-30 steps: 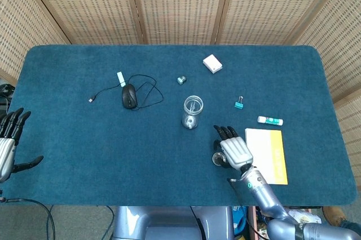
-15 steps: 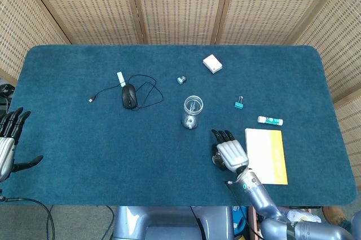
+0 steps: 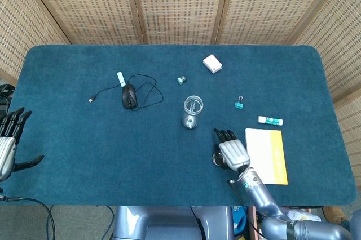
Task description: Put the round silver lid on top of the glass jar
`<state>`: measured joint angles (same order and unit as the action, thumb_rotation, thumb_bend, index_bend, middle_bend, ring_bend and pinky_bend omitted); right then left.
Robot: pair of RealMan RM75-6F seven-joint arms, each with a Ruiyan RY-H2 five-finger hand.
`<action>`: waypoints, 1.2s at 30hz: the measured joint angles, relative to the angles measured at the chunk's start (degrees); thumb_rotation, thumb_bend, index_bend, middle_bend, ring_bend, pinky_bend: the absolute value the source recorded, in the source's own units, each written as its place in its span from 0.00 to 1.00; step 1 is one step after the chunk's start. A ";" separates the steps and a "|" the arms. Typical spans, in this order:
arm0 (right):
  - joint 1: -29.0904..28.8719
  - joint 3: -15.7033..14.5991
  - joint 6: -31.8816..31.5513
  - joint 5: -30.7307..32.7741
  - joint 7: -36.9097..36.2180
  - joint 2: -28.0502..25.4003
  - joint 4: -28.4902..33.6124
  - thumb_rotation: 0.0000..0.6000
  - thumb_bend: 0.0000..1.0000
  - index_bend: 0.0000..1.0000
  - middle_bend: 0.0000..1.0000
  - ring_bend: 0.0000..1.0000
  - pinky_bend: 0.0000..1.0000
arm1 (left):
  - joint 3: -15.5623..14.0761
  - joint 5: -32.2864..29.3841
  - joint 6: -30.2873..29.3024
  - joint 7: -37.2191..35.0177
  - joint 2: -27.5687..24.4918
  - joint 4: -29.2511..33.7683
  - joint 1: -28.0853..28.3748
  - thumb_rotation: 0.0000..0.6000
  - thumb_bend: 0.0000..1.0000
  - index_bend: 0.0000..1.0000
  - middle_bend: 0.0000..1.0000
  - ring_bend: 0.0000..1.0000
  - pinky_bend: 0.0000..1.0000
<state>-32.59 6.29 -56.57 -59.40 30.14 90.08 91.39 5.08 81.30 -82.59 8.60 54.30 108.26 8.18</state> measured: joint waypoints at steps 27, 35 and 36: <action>4.60 -2.71 -8.75 -14.12 -10.43 -18.51 12.67 1.00 0.60 0.64 0.00 0.00 0.00 | -0.35 0.20 0.56 -0.94 -0.36 0.16 0.27 1.00 0.00 0.00 0.00 0.00 0.00; 4.39 2.63 -11.30 -15.51 -15.15 -27.40 18.78 1.00 0.61 0.64 0.02 0.00 0.00 | -0.29 -0.07 0.57 -0.26 -0.10 0.19 0.37 1.00 0.00 0.00 0.00 0.00 0.00; 4.00 3.36 -11.04 -14.82 -15.19 -28.06 19.44 1.00 0.61 0.64 0.03 0.00 0.00 | -0.27 -0.22 0.64 -0.15 -0.04 0.21 0.41 1.00 0.00 0.00 0.00 0.00 0.00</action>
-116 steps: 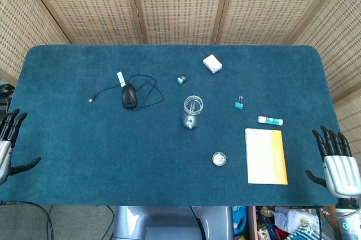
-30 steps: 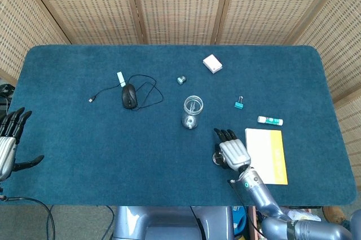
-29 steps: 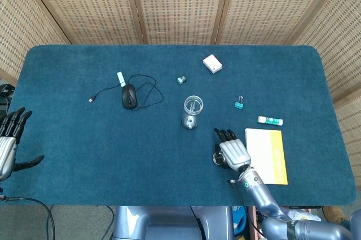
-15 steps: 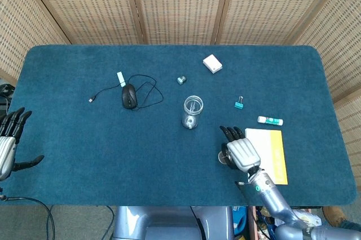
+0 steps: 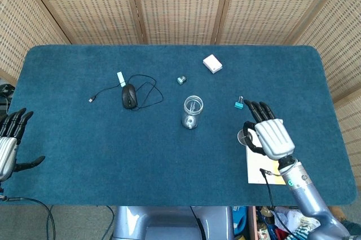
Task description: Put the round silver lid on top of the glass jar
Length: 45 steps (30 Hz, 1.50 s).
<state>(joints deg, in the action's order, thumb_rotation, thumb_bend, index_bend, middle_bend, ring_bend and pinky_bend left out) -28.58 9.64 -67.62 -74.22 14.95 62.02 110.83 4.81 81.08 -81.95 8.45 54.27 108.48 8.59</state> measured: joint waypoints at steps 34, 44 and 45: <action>-26.06 12.57 -0.56 31.26 21.51 18.75 -10.04 1.00 0.61 0.64 0.09 0.00 0.02 | 0.83 -3.15 1.75 -1.15 0.06 -0.89 0.89 1.00 0.00 0.00 0.00 0.00 0.00; -27.53 10.54 -2.07 32.21 24.89 22.11 -12.66 1.00 0.61 0.64 0.09 0.00 0.02 | 0.79 -2.81 1.75 -2.81 -0.66 -1.01 0.81 1.00 0.00 0.00 0.00 0.00 0.00; -27.58 10.50 -2.19 32.23 25.02 22.22 -12.78 1.00 0.61 0.64 0.09 0.00 0.02 | 0.80 -2.86 1.73 -2.79 -0.67 -1.04 0.80 1.00 0.00 0.00 0.00 0.00 0.00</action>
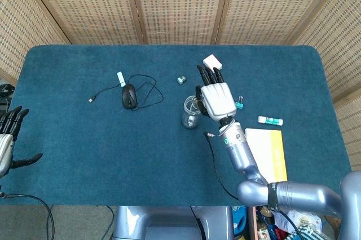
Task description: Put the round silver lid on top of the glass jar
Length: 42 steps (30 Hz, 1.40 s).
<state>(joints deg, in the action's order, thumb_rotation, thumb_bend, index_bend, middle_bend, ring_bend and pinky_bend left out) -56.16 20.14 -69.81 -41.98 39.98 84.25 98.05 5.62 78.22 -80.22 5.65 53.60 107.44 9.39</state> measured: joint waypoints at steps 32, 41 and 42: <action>-1.63 -0.22 -2.10 1.64 4.22 2.37 -0.53 1.00 0.61 0.64 0.09 0.00 0.02 | 0.14 -0.67 0.38 0.05 0.00 -0.23 0.36 1.00 0.00 0.00 0.00 0.00 0.00; -1.91 -0.06 -2.27 2.01 4.76 2.90 -0.52 1.00 0.37 0.26 0.05 0.00 0.02 | 0.21 -0.84 0.42 -0.23 -0.09 -0.28 0.38 1.00 0.00 0.00 0.00 0.00 0.00; -1.88 0.01 -2.20 2.02 4.57 2.85 -0.38 1.00 0.33 0.18 0.04 0.00 0.02 | 0.21 -0.85 0.41 -0.27 -0.10 -0.29 0.38 1.00 0.00 0.00 0.00 0.00 0.00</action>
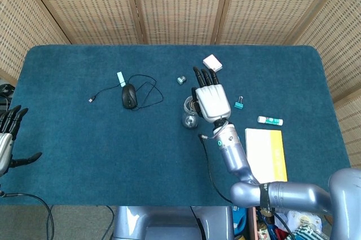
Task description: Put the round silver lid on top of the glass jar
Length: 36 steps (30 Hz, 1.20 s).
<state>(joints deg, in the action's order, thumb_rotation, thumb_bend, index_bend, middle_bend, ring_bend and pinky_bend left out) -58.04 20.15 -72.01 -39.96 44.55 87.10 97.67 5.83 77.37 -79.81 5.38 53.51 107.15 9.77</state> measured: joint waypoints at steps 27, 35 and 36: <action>2.89 -0.67 -2.00 -6.46 -1.34 -6.79 9.06 1.00 0.40 0.14 0.04 0.00 0.02 | -0.12 0.39 0.20 -0.81 -0.41 0.21 0.08 1.00 0.00 0.00 0.00 0.00 0.00; 9.23 -6.54 -3.21 -16.81 -5.18 -14.57 15.27 1.00 0.52 0.19 0.07 0.00 0.02 | -0.48 1.39 -0.33 -1.60 -0.71 0.16 -0.32 1.00 0.00 0.00 0.00 0.00 0.00; 10.33 -7.52 -3.49 -18.50 -6.21 -15.50 15.70 1.00 0.54 0.20 0.07 0.00 0.02 | -0.56 1.59 -0.45 -1.66 -0.72 0.18 -0.40 1.00 0.00 0.00 0.00 0.00 0.00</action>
<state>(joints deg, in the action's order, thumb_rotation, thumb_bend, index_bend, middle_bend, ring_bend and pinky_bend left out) -47.71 12.63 -75.50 -58.46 38.34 71.60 113.37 5.27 78.95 -80.26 3.72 52.79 107.33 9.37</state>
